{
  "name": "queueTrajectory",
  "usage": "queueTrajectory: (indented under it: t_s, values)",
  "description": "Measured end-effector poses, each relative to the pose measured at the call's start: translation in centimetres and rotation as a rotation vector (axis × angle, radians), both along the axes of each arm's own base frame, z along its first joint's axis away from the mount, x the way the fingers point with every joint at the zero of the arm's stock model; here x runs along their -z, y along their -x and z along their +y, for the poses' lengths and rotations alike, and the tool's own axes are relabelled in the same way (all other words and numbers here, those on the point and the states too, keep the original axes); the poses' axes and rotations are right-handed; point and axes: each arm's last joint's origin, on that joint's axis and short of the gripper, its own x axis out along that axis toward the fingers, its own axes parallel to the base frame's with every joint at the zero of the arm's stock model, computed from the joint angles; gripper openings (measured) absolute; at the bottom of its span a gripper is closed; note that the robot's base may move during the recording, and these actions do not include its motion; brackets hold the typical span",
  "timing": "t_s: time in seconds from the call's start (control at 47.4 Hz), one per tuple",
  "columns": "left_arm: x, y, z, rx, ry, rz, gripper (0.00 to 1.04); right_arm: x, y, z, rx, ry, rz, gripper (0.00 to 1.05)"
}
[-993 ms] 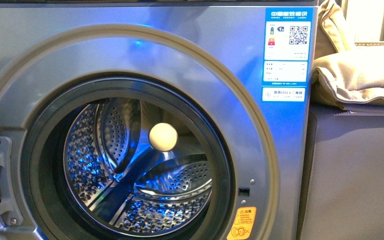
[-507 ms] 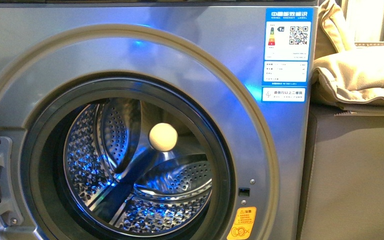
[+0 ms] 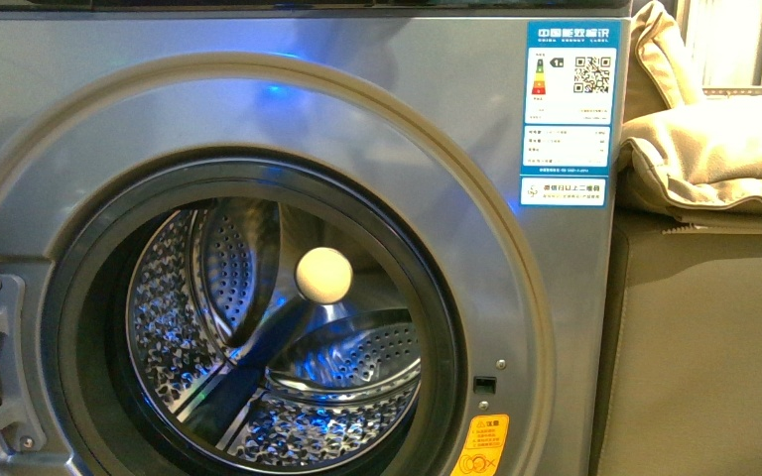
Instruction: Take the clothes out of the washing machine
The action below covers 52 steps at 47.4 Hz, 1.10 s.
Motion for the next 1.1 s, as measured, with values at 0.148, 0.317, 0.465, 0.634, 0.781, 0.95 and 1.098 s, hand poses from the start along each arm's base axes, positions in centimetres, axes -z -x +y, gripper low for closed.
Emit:
queueTrajectory:
  t_s: [0.148, 0.317, 0.465, 0.634, 0.781, 0.95, 1.098]
  values:
    - [3.3, 1.1, 2.7, -0.623, 0.08, 0.328, 0.75, 1.7, 0.7, -0.2, 0.025, 0.14, 0.194, 0.68]
    - [8.9, 3.7, 8.1, -0.838, 0.197, 0.34, 0.5, 1.9, 1.1, -1.3, 0.025, 0.164, 0.157, 0.43]
    - [14.6, 5.3, 11.3, -0.873, 0.207, 0.349, 0.29, 1.9, 1.1, -1.4, 0.03, 0.171, 0.159, 0.23]
    - [21.1, 6.6, 13.5, -0.861, 0.177, 0.381, 0.03, 2.0, 1.1, -1.4, 0.032, 0.175, 0.158, 0.03]
    - [25.4, 7.7, 15.0, -0.86, 0.156, 0.4, 0.04, 2.0, 1.1, -1.4, 0.034, 0.175, 0.159, 0.02]
    - [28.4, 8.6, 16.3, -0.873, 0.157, 0.407, 0.04, 2.0, 1.1, -1.4, 0.033, 0.175, 0.159, 0.02]
    - [30.2, 9.3, 16.9, -0.867, 0.156, 0.408, 0.04, 2.0, 1.1, -1.4, 0.034, 0.175, 0.159, 0.02]
